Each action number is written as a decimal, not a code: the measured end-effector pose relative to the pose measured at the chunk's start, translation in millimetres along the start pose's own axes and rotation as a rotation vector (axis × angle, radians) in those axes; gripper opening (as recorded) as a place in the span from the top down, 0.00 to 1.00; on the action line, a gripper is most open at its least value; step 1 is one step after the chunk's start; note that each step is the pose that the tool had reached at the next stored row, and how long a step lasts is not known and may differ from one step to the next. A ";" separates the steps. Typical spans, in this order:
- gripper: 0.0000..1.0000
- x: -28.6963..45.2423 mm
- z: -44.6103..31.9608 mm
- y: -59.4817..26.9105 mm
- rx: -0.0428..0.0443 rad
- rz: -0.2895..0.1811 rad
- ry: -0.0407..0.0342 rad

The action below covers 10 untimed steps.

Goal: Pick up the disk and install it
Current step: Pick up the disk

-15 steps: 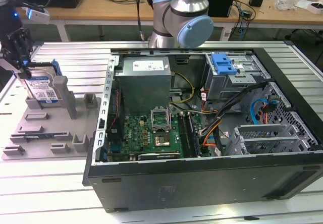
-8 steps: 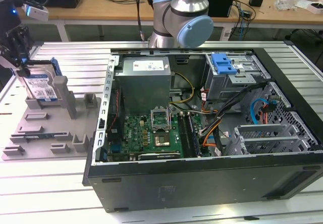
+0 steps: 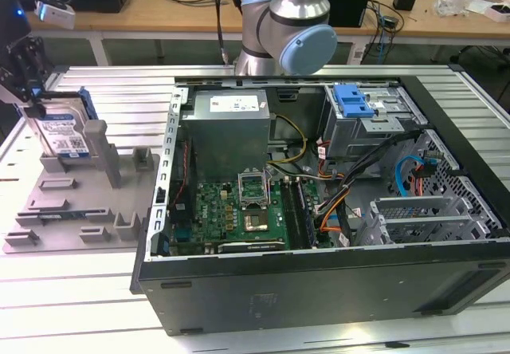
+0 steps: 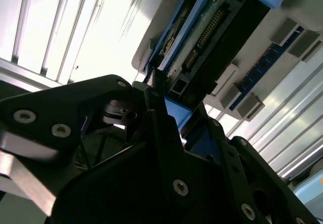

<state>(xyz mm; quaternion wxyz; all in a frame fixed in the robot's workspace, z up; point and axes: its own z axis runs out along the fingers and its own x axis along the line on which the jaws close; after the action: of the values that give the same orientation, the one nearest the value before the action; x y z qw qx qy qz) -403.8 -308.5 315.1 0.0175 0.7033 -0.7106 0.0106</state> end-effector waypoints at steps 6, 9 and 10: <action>0.64 0.4 -9.7 0.1 0.0006 0.000 0.0000; 0.64 0.8 -19.1 0.2 0.0011 0.000 0.0000; 0.64 0.9 -21.8 0.2 0.0010 0.000 0.0000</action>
<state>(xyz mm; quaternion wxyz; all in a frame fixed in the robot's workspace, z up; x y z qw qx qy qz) -403.9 -308.5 336.9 0.0171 0.7033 -0.7106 0.0110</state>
